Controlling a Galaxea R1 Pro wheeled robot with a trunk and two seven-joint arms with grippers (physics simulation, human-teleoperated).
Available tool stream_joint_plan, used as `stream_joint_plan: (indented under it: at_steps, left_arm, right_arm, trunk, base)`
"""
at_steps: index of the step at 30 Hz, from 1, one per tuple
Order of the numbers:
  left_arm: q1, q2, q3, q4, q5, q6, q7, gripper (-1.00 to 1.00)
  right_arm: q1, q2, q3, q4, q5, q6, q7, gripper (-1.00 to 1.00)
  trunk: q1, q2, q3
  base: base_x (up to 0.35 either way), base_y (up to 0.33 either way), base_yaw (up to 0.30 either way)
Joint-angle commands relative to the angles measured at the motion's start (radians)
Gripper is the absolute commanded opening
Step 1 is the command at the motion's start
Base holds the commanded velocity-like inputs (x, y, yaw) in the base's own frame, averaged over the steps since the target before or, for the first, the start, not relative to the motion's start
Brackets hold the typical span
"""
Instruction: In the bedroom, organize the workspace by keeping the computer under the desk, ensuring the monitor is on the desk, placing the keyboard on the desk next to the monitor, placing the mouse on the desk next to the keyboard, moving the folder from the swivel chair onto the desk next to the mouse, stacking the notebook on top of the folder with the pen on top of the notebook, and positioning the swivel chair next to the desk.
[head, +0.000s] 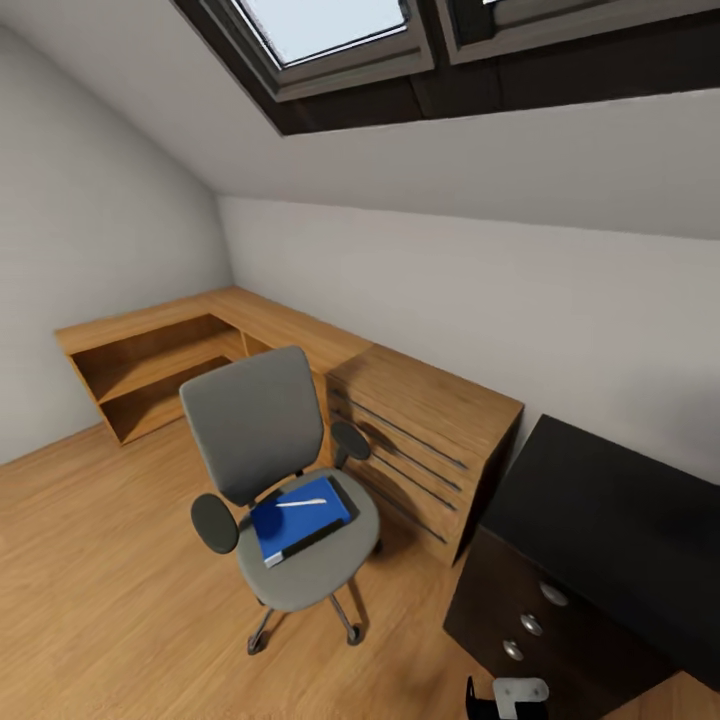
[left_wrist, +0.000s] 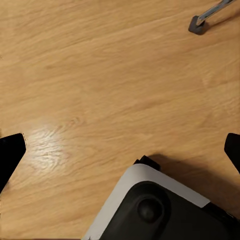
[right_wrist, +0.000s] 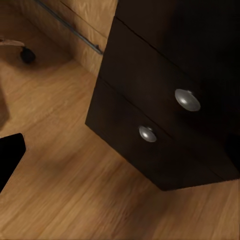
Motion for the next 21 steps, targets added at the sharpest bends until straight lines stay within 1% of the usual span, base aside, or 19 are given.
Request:
stream_joint_plan:
  at_steps: [1,5,10,21]
  left_arm:
    - [0.000,0.000,-0.009,-0.001,0.006,-0.003,0.005,1.00]
    - [0.000,0.001,-0.009,-0.001,0.006,-0.003,0.005,1.00]
    - [0.000,0.002,-0.008,-0.001,0.008,-0.002,0.007,1.00]
    - [0.000,0.002,-0.007,-0.001,0.008,-0.002,0.007,1.00]
  right_arm:
    - [-0.001,0.001,0.010,0.000,-0.008,-0.003,-0.003,1.00]
    - [-0.001,0.004,0.011,0.000,-0.007,-0.005,-0.003,1.00]
    - [-0.001,0.003,0.010,0.000,-0.009,-0.011,-0.003,1.00]
    - [-0.001,-0.002,0.007,-0.001,-0.009,-0.012,-0.003,1.00]
  trunk:
    - [0.000,-0.001,-0.003]
    - [0.000,-0.001,-0.007]
    - [0.000,-0.001,-0.007]
    - [0.000,-0.001,-0.007]
  base:
    - [0.000,0.000,0.195]
    - [-0.008,0.021,0.155]
    - [-0.073,0.156,0.050]
    - [-0.005,0.008,0.258]
